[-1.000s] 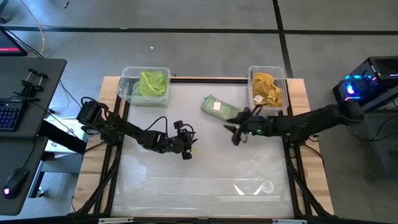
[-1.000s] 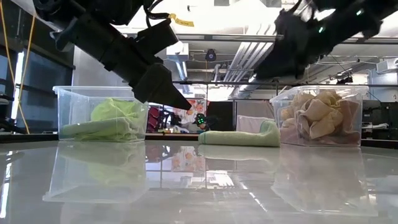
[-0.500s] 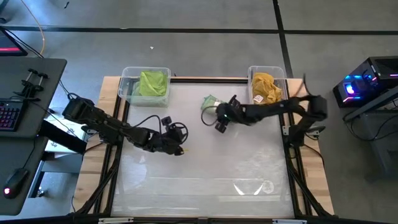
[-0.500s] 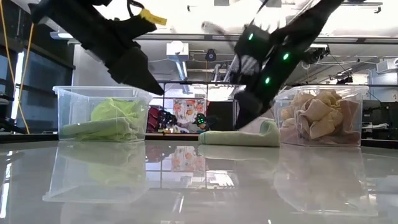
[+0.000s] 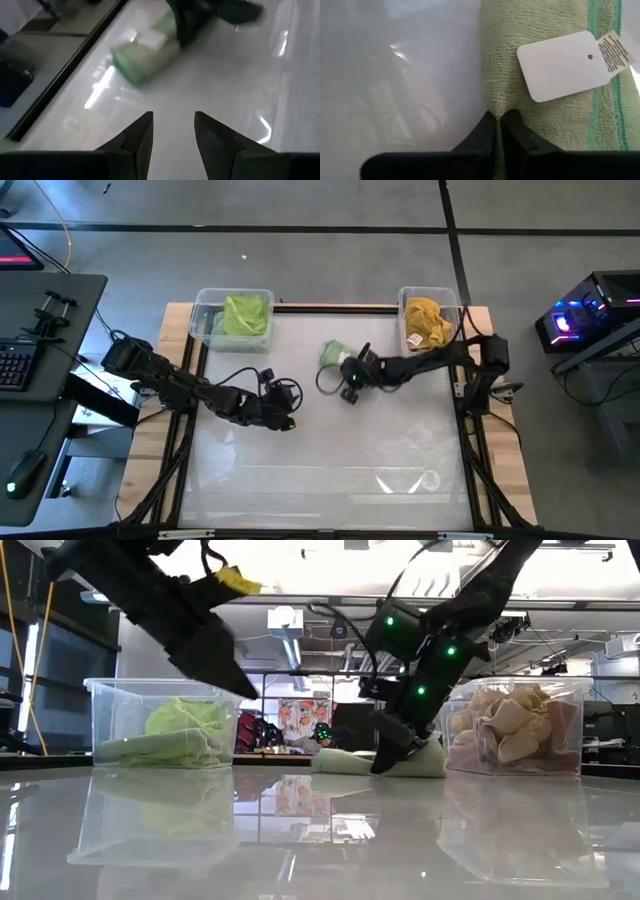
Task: Sort towels by color in basket
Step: Put the green microfiber towel into the left transparent bin
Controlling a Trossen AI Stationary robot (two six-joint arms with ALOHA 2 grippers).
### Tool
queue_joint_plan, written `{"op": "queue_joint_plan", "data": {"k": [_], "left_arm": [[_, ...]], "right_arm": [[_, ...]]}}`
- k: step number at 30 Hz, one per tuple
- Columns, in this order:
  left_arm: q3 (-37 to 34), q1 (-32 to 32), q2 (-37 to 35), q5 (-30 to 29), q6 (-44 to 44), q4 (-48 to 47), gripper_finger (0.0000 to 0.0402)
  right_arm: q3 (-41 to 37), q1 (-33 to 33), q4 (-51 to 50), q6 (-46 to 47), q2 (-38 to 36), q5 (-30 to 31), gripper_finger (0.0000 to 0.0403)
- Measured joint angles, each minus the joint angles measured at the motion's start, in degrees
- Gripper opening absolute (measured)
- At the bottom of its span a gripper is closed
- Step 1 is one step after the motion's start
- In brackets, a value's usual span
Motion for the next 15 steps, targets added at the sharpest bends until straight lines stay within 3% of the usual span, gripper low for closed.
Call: {"op": "queue_joint_plan", "data": {"k": [4,10,15], "left_arm": [[0.0,-0.8,1.8,0.4,5.1,8.3,0.0131],[0.0,-1.3,8.3,9.4,12.7,22.5,0.0131],[0.0,-0.3,15.7,12.5,15.6,31.0,0.0134]], "right_arm": [[-0.1,5.8,5.1,1.4,0.1,-0.8,0.0028],[-0.3,13.0,10.8,0.1,0.4,-3.6,0.001],[-0.3,16.2,12.8,2.0,0.4,-3.5,0.0009]]}}
